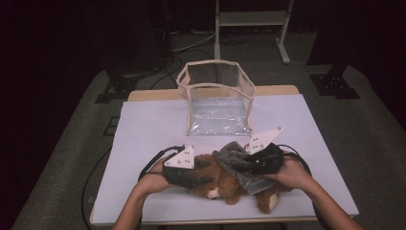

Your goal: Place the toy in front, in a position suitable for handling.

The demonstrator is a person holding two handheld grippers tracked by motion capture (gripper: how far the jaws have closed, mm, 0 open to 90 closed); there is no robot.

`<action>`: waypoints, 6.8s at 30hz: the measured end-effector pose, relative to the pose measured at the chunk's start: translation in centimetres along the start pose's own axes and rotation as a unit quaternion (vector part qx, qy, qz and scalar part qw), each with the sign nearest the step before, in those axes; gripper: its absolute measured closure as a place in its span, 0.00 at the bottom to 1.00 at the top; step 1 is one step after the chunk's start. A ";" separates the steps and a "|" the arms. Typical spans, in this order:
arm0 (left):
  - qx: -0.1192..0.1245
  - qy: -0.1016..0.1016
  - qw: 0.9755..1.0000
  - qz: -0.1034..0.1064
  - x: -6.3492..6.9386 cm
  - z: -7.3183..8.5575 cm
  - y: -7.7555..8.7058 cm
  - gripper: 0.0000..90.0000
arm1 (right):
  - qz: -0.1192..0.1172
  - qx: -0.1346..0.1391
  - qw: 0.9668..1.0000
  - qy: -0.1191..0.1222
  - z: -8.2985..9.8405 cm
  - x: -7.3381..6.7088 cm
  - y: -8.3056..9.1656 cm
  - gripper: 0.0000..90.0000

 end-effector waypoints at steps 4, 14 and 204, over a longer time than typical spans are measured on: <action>0.001 -0.001 1.000 0.003 0.1 -0.2 -0.2 0.61 | 0.022 0.000 1.000 -0.022 1.9 0.8 2.1 0.90; 0.000 -0.005 1.000 0.005 0.2 -0.3 -0.3 0.61 | 0.024 0.005 1.000 -0.004 -0.4 0.9 2.2 0.90; -0.062 -0.014 0.994 -0.088 -7.1 -3.5 -1.7 0.61 | 0.002 0.059 0.992 -0.112 1.0 6.4 2.4 0.90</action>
Point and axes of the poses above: each handheld gripper's, and its own axes: y roughly backward along the jaws, z roughly out of its underside, x roughly to its right, the point moved 3 cm from there along -y, roughly forward along the jaws, and after that the axes turned 6 degrees about x, right-handed, at the moved point
